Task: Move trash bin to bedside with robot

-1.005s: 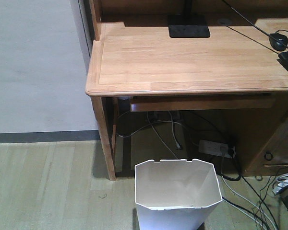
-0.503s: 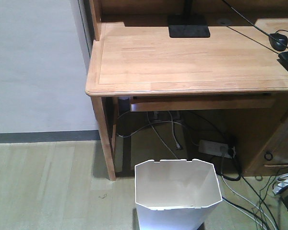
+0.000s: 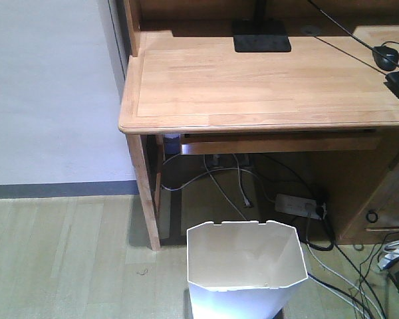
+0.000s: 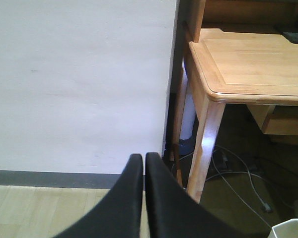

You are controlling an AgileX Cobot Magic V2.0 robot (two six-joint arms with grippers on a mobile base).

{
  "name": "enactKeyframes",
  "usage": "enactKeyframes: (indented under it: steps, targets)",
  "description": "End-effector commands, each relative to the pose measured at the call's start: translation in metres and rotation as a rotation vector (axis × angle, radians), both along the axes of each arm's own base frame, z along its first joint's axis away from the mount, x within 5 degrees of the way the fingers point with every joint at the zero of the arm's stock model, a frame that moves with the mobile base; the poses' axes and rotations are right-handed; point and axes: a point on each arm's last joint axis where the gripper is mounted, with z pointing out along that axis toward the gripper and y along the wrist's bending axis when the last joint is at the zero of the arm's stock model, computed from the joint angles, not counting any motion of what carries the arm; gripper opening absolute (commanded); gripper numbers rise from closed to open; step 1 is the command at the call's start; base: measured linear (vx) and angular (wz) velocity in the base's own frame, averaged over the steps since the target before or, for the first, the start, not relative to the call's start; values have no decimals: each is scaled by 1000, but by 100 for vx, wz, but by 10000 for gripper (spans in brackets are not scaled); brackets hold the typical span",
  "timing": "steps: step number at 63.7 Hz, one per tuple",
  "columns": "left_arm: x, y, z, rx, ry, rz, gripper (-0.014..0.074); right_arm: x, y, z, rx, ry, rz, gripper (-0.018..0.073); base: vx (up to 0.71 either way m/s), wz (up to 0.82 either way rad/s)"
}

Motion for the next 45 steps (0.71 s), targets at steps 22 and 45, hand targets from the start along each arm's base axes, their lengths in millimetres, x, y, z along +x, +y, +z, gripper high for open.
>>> enactKeyframes:
  steps: [22, 45]
  targets:
    - [1, 0, 5, 4, -77, -4, -6, 2, 0, 49, -14, -97, -1, -9, 0, 0]
    - [1, 0, 5, 4, -77, -4, -6, 49, -1, 60, 0, 301, -14, -9, 0, 0]
